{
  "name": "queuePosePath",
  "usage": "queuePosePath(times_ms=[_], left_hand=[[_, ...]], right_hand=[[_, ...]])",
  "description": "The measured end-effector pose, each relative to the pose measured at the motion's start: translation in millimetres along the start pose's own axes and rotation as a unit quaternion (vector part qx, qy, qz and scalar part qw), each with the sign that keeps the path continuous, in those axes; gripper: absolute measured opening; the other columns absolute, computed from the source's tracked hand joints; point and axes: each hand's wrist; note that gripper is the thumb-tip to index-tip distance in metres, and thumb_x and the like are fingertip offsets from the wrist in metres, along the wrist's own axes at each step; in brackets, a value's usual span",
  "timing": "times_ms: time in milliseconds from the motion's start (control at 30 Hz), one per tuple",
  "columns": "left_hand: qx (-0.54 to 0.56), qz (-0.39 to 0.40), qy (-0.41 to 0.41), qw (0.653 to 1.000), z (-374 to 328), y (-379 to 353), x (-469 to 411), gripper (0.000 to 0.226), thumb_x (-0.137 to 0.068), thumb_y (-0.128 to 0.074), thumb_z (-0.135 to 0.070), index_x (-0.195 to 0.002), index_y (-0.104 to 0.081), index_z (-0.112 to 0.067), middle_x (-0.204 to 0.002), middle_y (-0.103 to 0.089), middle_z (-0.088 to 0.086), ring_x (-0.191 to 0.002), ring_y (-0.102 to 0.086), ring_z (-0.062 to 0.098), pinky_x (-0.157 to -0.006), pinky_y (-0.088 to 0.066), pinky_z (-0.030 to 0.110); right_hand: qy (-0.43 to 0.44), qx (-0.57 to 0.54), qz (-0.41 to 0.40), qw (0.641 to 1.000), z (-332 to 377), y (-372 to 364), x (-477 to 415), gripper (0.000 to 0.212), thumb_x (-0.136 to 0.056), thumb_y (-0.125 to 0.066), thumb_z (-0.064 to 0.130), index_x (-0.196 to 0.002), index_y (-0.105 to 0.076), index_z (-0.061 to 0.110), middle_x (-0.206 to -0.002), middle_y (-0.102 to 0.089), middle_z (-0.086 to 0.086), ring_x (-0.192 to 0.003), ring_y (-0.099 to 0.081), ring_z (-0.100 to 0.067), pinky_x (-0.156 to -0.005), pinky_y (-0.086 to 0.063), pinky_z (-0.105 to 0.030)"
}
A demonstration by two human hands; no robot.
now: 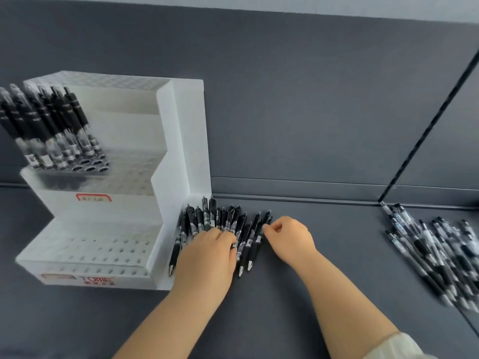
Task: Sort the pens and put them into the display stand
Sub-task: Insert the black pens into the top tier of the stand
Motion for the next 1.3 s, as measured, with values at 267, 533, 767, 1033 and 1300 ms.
queuePosePath(times_ms=[267, 533, 767, 1033, 1300], left_hand=[[-0.048, -0.002, -0.032, 0.998, -19, -30, -7, 0.018, -0.061, -0.084, -0.025, -0.071, -0.070, -0.023, -0.066, -0.060, -0.008, -0.061, -0.057, 0.017, -0.044, -0.048, 0.029], [-0.163, 0.047, 0.037, 0.985, -40, -35, -26, 0.024, -0.098, -0.035, -0.032, -0.108, -0.052, -0.019, -0.108, -0.058, -0.002, -0.102, -0.054, 0.020, -0.065, -0.032, 0.029], [-0.215, 0.151, 0.071, 0.962, -47, -33, -50, 0.016, -0.093, -0.047, -0.018, -0.107, -0.055, -0.016, -0.106, -0.061, 0.000, -0.097, -0.059, 0.023, -0.064, -0.030, 0.028], [-0.254, 0.227, 0.053, 0.939, -49, -22, -66, 0.012, -0.091, -0.051, -0.024, -0.097, -0.060, -0.019, -0.100, -0.063, -0.002, -0.097, -0.060, 0.022, -0.072, -0.040, 0.029], [-0.060, 0.081, 0.083, 0.991, -37, -18, -47, 0.017, -0.093, -0.043, -0.033, -0.087, -0.045, -0.017, -0.088, -0.052, 0.000, -0.076, -0.052, 0.021, -0.060, -0.033, 0.029]], right_hand=[[0.001, 0.095, 0.062, 0.994, 5, 2, -17, 0.039, -0.082, -0.050, 0.036, -0.054, -0.034, 0.015, -0.051, -0.040, 0.001, -0.047, -0.037, -0.019, -0.044, -0.028, -0.023], [0.014, 0.074, 0.080, 0.994, 4, 8, -21, 0.035, -0.079, -0.053, 0.035, -0.055, -0.039, 0.013, -0.054, -0.044, 0.001, -0.049, -0.040, -0.017, -0.047, -0.033, -0.021], [0.012, 0.074, 0.081, 0.994, 7, 7, -26, 0.030, -0.078, -0.052, 0.034, -0.058, -0.044, 0.014, -0.060, -0.050, 0.000, -0.054, -0.045, -0.017, -0.048, -0.035, -0.021], [0.004, 0.082, 0.082, 0.993, 8, 5, -28, 0.031, -0.078, -0.054, 0.032, -0.058, -0.042, 0.013, -0.058, -0.047, 0.000, -0.052, -0.043, -0.017, -0.046, -0.033, -0.020], [-0.039, -0.037, 0.118, 0.992, 3, 20, -22, 0.032, -0.081, -0.046, 0.025, -0.053, -0.040, 0.012, -0.042, -0.052, -0.001, -0.051, -0.051, -0.021, -0.048, -0.034, -0.021]])
Point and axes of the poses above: each hand's wrist, its own x-axis away from the middle knuckle, its own y-axis out of the back of the hand, z = x × y
